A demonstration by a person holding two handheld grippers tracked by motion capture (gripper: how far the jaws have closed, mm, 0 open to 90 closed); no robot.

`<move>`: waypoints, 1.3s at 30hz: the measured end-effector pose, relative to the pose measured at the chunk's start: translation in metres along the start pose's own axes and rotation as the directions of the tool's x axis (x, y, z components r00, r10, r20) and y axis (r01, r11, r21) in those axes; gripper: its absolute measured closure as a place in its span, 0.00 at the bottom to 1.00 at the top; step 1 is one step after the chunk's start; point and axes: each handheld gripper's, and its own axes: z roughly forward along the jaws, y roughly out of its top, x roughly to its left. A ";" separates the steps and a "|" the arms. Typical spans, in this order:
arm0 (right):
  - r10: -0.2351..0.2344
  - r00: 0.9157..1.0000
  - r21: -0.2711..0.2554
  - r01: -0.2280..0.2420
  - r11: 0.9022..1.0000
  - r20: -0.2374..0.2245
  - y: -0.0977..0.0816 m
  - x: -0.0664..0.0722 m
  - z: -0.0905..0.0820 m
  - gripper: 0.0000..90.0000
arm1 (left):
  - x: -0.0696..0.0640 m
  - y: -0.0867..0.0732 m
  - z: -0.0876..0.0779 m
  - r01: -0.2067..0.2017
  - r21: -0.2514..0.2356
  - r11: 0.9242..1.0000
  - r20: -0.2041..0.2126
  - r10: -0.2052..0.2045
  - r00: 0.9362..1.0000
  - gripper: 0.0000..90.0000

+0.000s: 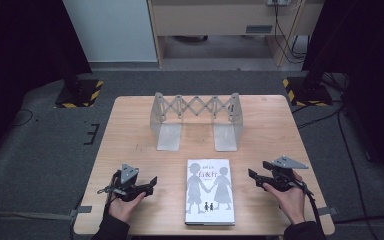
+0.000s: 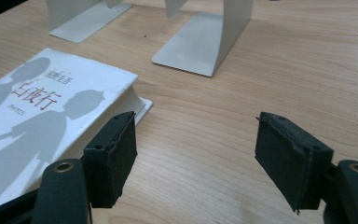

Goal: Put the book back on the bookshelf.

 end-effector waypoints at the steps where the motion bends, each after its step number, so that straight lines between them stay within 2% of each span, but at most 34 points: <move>1: 0.001 1.000 -0.002 -0.001 1.000 -0.005 0.000 0.001 0.000 0.33 | -0.002 0.000 0.000 -0.003 -0.003 1.000 0.004 0.003 1.000 0.21; 6: 0.005 0.999 -0.002 -0.006 1.000 -0.040 0.001 0.008 0.003 0.33 | -0.011 0.000 0.004 -0.006 0.002 1.000 0.059 0.006 0.998 0.24; 8: -0.001 0.999 0.001 0.001 1.000 -0.050 0.001 0.010 0.004 0.33 | -0.015 0.000 0.005 -0.016 0.005 1.000 0.065 0.015 0.998 0.24; 13: 0.000 0.998 -0.003 -0.001 1.000 -0.069 0.001 0.017 0.005 0.33 | -0.023 0.002 0.006 -0.010 -0.012 1.000 0.094 0.011 0.995 0.24; 16: 0.002 0.996 -0.001 -0.002 1.000 -0.088 0.002 0.021 0.007 0.33 | -0.029 0.000 0.008 0.026 -0.027 0.999 0.127 -0.022 0.992 0.23; 25: -0.005 0.990 0.017 0.008 1.000 -0.143 0.001 0.037 0.015 0.33 | -0.047 0.002 0.011 -0.019 -0.028 0.999 0.157 0.023 0.987 0.25; 29: -0.012 0.989 0.012 0.014 1.000 -0.150 0.000 0.042 0.018 0.35 | -0.052 0.002 0.011 -0.030 -0.022 0.999 0.172 0.033 0.984 0.26; 34: 0.005 0.984 0.034 0.001 0.999 -0.177 -0.003 0.047 0.023 0.34 | -0.060 0.003 0.013 -0.024 -0.015 1.000 0.202 0.027 0.979 0.28; 39: 0.007 0.980 0.047 0.003 0.999 -0.198 -0.006 0.052 0.028 0.35 | -0.071 0.005 0.016 -0.046 -0.001 0.999 0.236 0.044 0.971 0.31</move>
